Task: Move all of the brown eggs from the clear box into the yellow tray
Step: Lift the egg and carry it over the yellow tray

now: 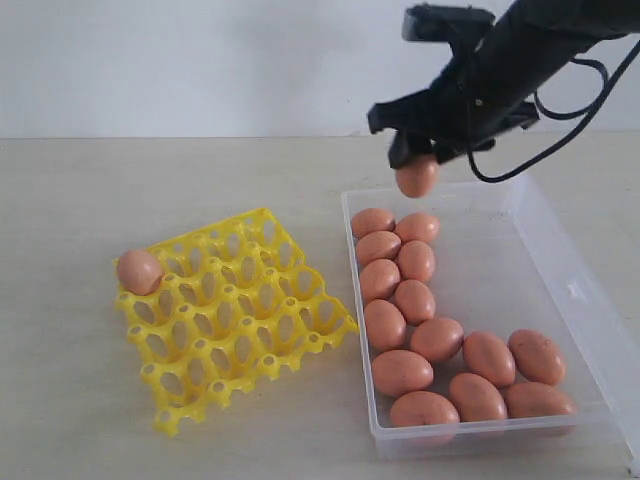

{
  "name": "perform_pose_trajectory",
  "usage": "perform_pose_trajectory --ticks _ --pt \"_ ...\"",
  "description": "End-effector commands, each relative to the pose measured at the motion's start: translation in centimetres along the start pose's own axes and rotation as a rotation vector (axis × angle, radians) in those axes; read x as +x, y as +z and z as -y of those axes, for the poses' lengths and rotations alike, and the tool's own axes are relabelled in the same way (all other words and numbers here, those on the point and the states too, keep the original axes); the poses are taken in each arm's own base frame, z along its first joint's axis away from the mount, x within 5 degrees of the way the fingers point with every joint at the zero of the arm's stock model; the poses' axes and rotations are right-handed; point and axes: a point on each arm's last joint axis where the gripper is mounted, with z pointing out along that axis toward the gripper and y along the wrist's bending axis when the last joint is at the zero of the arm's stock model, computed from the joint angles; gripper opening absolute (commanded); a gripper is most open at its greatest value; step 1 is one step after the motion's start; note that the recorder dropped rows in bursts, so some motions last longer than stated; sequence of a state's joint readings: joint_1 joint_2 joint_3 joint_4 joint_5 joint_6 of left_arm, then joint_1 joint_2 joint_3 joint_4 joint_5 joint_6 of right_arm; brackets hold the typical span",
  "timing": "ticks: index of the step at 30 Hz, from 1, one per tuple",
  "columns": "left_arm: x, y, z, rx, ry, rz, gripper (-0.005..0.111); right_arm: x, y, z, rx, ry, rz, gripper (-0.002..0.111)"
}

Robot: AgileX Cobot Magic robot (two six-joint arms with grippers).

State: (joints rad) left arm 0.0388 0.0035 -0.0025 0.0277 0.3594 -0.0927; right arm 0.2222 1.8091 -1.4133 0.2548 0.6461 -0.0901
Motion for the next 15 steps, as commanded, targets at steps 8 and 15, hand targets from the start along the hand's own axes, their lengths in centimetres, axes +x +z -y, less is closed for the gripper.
perform_pose_trajectory --ticks 8,15 --pt "0.0 0.0 0.0 -0.002 0.002 0.005 0.004 5.9 -2.0 -15.3 -0.277 -0.240 0.576 0.000" --pt "0.0 0.0 0.0 -0.002 0.002 0.005 0.004 8.2 2.9 -18.5 -0.302 -0.345 0.771 0.000"
